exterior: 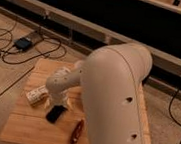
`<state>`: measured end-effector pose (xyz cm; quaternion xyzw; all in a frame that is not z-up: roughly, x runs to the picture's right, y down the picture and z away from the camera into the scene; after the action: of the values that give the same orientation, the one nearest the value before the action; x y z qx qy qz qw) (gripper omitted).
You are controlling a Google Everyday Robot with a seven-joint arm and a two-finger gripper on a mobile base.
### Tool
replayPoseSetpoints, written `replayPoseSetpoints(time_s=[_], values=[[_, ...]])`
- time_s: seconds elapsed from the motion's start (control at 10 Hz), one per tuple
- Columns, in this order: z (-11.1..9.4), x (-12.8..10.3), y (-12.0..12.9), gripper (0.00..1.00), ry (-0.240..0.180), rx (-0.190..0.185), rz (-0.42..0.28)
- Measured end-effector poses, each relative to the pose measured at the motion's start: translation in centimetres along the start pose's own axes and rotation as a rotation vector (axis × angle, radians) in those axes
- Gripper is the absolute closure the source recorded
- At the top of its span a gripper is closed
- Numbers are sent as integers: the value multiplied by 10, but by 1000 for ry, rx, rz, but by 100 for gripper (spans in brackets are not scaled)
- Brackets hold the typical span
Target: Place the eraser on the white sponge
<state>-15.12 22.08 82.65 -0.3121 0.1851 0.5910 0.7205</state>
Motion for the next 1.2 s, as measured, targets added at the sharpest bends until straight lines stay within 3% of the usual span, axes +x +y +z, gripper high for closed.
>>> replayPoseSetpoints(time_s=[0.5, 0.6, 1.1, 1.2], values=[[8, 6, 4, 21, 51, -1, 14], [9, 7, 5, 27, 58, -4, 16], [13, 3, 2, 76, 75, -11, 24], [10, 1, -2, 81, 70, -14, 24]])
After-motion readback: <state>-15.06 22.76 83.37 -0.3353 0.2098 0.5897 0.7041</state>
